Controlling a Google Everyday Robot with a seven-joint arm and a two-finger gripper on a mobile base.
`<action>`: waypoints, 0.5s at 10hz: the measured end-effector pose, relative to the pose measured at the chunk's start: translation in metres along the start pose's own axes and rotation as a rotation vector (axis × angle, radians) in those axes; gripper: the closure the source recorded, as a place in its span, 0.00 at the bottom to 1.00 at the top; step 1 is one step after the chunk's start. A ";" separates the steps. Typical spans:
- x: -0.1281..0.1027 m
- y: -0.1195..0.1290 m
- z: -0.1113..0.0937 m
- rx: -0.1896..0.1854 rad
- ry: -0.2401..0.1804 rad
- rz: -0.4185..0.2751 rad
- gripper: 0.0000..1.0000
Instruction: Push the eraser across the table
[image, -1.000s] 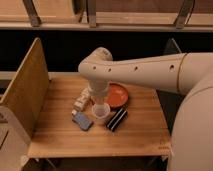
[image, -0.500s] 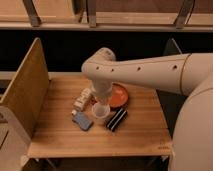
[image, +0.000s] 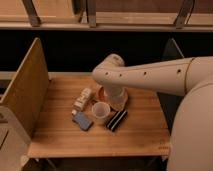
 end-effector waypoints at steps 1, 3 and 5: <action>-0.002 -0.008 0.007 0.007 0.009 0.029 1.00; -0.002 -0.019 0.028 0.007 0.051 0.086 1.00; 0.007 -0.015 0.058 -0.008 0.136 0.124 1.00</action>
